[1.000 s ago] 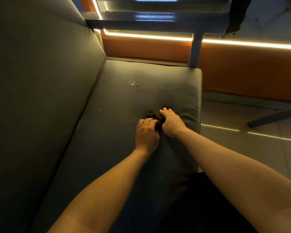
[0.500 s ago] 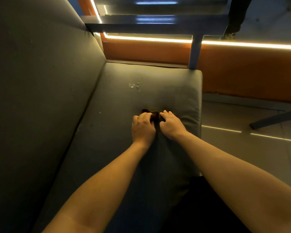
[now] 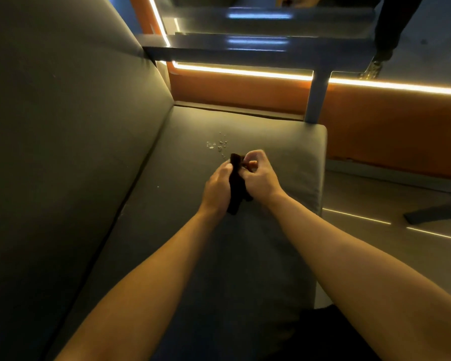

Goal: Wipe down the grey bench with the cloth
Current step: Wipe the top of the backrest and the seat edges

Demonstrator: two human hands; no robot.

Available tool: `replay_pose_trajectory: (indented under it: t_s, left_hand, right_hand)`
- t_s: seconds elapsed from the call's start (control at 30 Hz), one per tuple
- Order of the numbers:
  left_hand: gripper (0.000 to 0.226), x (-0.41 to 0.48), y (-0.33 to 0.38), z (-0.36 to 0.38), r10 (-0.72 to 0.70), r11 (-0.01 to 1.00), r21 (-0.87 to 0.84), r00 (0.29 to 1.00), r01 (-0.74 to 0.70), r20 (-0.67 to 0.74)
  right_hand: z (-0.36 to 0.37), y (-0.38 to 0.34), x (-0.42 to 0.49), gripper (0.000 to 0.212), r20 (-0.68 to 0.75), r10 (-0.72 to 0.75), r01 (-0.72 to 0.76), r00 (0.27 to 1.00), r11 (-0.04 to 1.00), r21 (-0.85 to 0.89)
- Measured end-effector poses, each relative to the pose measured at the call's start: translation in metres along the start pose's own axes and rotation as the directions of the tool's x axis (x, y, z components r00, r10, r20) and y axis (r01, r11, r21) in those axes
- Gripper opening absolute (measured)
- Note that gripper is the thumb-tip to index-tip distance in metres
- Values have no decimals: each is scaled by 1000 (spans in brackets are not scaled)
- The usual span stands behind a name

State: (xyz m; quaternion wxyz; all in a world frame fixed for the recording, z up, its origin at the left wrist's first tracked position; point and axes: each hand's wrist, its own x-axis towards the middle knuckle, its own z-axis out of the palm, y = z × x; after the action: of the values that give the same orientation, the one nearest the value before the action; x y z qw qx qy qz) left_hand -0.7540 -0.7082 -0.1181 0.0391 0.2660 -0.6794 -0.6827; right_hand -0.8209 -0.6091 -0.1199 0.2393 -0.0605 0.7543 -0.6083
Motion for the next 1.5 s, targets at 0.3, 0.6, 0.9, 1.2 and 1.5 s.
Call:
replay_pose_trajectory:
  t_s: [0.3, 0.6, 0.9, 1.2, 1.5]
  left_hand:
    - [54, 65, -47, -65, 184, 481, 872, 962, 91, -202]
    - [66, 69, -67, -55, 221, 348, 928, 949, 137, -223]
    - [60, 72, -73, -54, 229, 371, 918, 944, 140, -237]
    - [62, 72, -77, -53, 235, 430, 889, 930, 160, -281]
    - [67, 75, -74, -53, 226, 381, 909, 936, 169, -269]
  right_hand:
    - [26, 23, 38, 34, 355, -310, 469, 882, 640, -608]
    - [29, 37, 77, 48, 490, -331, 591, 807, 441, -675]
    - [27, 19, 143, 54, 51, -375, 271, 926, 562, -782]
    - [73, 15, 113, 46, 359, -319, 479, 877, 642, -599]
    - [40, 10, 158, 49, 183, -383, 384, 906, 557, -736]
